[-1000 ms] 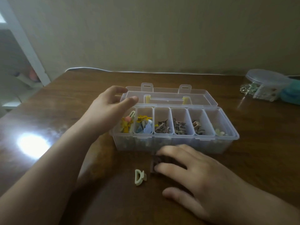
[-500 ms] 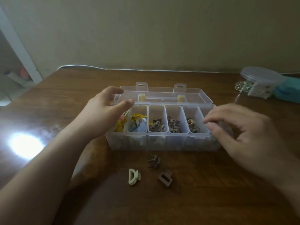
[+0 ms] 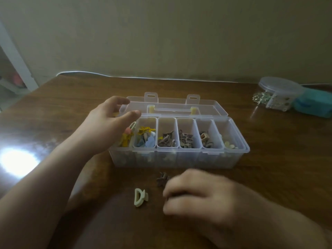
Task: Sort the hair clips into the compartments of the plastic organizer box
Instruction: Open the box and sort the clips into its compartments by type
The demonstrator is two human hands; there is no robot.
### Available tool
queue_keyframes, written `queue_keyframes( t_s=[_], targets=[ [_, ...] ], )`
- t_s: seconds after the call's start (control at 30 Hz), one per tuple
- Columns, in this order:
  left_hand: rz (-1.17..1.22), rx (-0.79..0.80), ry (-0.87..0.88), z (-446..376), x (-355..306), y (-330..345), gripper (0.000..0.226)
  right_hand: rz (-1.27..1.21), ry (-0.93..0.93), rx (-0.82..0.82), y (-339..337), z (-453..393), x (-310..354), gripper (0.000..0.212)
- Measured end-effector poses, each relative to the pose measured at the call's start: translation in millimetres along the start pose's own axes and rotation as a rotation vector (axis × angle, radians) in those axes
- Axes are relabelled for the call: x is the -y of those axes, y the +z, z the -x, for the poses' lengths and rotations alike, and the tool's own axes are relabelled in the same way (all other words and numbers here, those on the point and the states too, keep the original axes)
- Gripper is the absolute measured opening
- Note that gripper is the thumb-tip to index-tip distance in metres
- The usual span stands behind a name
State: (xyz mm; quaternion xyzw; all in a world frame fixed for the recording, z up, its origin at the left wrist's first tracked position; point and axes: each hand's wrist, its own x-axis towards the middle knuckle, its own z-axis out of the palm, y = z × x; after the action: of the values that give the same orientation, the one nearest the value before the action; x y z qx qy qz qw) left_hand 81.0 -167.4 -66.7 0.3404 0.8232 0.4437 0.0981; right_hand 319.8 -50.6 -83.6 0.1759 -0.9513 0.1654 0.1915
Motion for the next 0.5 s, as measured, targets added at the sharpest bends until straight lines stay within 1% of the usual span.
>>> queue_keyframes(
  t_s=[0.03, 0.1, 0.13, 0.17, 0.2, 0.3, 0.33, 0.37, 0.43, 0.47, 0.5],
  targets=[
    [0.003, -0.001, -0.002, 0, 0, 0, 0.055, -0.023, 0.025, -0.133, -10, 0, -2, 0.022],
    [0.016, 0.007, -0.008, -1, 1, 0, 0.055, 0.036, 0.141, -0.436, -33, 4, -11, 0.023],
    [0.021, 0.01, -0.01, -1, 1, 0, 0.055, 0.083, 0.224, -0.539, -42, 6, -17, 0.023],
    [0.022, 0.01, -0.013, -1, 1, 0, 0.055, 0.121, 0.304, -0.591, -47, 8, -24, 0.022],
    [0.017, 0.008, -0.014, -1, 1, 0, 0.055, 0.145, 0.376, -0.591, -50, 11, -31, 0.021],
    [0.015, -0.001, -0.015, 0, 1, -1, 0.051, 0.161, 0.541, -0.437, -44, 17, -46, 0.022],
    [0.018, -0.007, -0.016, 0, 1, -1, 0.051, 0.172, 0.567, -0.421, -42, 17, -47, 0.02],
    [0.018, -0.013, -0.015, 0, 1, -1, 0.05, 0.196, 0.564, -0.457, -41, 16, -46, 0.018],
    [0.012, -0.014, -0.008, 0, 2, -1, 0.05, 0.271, 0.456, -0.577, -38, 9, -37, 0.022],
    [0.011, -0.01, -0.009, 0, 2, -1, 0.051, 0.285, 0.364, -0.595, -34, 4, -29, 0.023],
    [0.01, -0.007, -0.009, 0, 1, -1, 0.052, 0.284, 0.261, -0.557, -28, 0, -21, 0.024]
  ],
)
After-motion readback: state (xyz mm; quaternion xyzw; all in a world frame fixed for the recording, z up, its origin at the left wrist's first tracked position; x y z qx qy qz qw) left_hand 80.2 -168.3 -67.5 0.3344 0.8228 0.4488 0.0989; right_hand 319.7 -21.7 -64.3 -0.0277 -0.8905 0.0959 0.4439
